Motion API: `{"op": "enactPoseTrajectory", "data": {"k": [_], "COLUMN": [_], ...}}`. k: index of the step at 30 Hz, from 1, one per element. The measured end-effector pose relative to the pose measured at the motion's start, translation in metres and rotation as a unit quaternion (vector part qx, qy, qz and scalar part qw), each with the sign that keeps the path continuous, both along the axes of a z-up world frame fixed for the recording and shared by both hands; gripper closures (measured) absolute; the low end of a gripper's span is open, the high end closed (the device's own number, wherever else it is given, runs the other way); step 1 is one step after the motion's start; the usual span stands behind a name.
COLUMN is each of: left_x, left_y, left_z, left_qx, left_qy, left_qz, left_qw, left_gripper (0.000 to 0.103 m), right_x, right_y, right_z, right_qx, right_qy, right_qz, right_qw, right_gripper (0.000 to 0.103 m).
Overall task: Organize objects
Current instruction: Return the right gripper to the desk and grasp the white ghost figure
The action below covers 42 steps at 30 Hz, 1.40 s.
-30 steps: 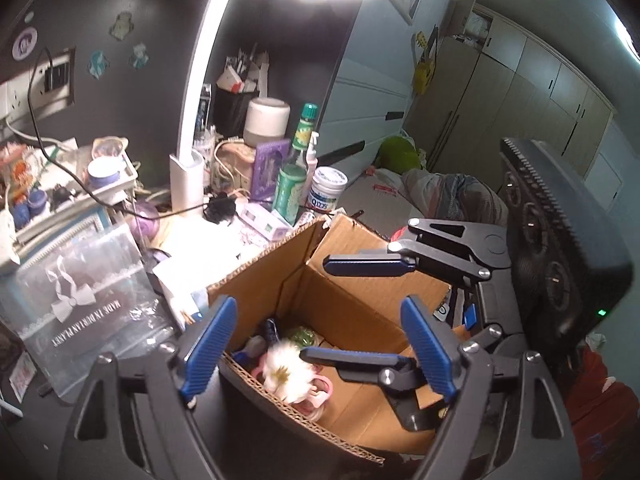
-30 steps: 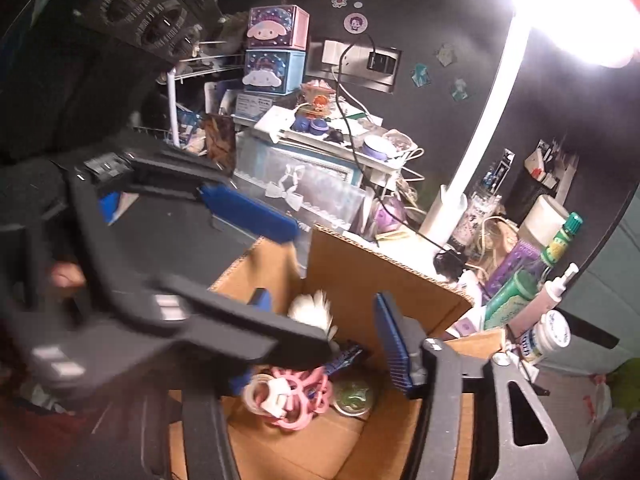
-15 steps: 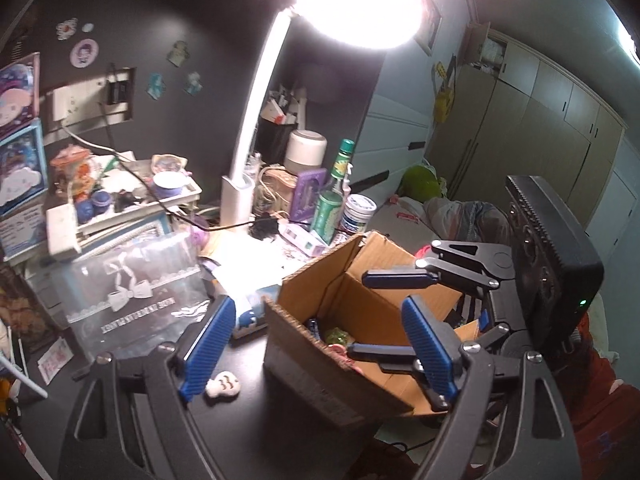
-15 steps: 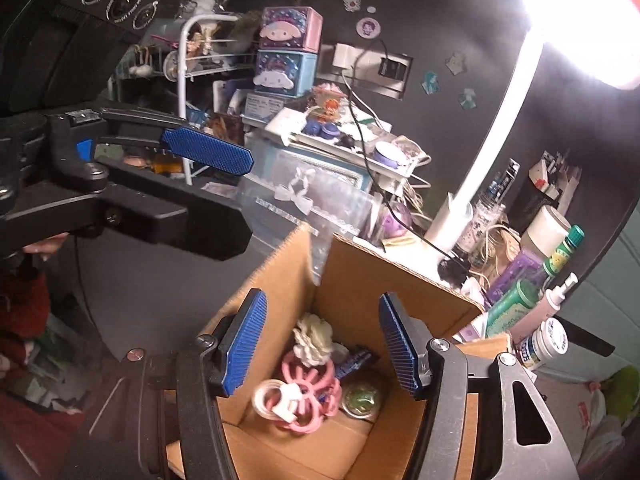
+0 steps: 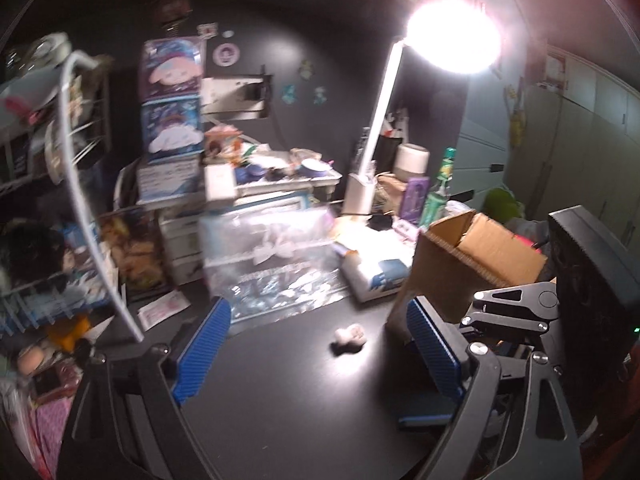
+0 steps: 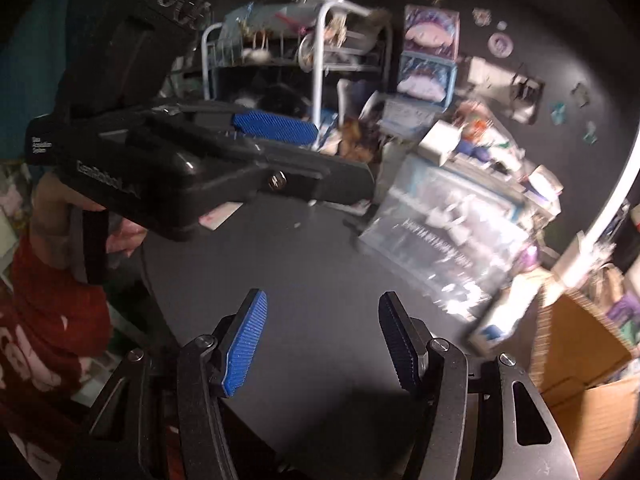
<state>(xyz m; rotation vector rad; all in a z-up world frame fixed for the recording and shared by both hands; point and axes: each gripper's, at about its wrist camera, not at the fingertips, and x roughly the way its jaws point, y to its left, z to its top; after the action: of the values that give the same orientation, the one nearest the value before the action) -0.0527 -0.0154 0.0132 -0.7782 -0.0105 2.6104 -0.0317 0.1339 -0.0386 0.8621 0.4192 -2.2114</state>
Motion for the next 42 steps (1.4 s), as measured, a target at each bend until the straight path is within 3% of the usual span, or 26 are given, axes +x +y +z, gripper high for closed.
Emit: {"op": "enactPoseTrajectory", "data": {"k": [6,10,18,27,30,32,42], "left_x": [0.008,0.007,0.001,-0.005,-0.005,-0.006,-0.007], "left_y": [-0.018,-0.021,-0.022,-0.028,-0.028,-0.028,-0.032], "left_z": [-0.053,-0.078,-0.098,-0.101,-0.101,-0.102,-0.101], "left_qx": [-0.002,0.014,0.046,0.062,0.062,0.059,0.067], "left_qy": [-0.02,-0.033,-0.038,-0.035,-0.036,-0.037,-0.055], "left_qz": [0.022,0.013,-0.006,-0.012,-0.012,-0.012,-0.015], "left_qw": [0.9996,0.9993,0.9982,0.9974,0.9974,0.9975,0.9961], "left_gripper": [0.015,0.015,0.015,0.015,0.015,0.015,0.015], "right_x": [-0.02,-0.044,-0.092,-0.111,-0.112,-0.111,-0.085], "right_y": [-0.016,-0.013,-0.001,0.003,0.004,0.005,0.004], "right_z": [-0.06,-0.094,-0.122,-0.128,-0.128,-0.128,-0.116], "right_qx": [0.057,0.103,0.124,0.116,0.109,0.092,0.039], "right_qy": [-0.027,-0.031,-0.042,-0.06,-0.062,-0.075,-0.073], "right_qz": [-0.068,-0.14,-0.215,-0.241,-0.241,-0.232,-0.171], "right_qw": [0.996,0.984,0.968,0.962,0.962,0.965,0.982], "right_gripper": [0.048,0.048,0.048,0.049,0.059,0.07,0.071]}}
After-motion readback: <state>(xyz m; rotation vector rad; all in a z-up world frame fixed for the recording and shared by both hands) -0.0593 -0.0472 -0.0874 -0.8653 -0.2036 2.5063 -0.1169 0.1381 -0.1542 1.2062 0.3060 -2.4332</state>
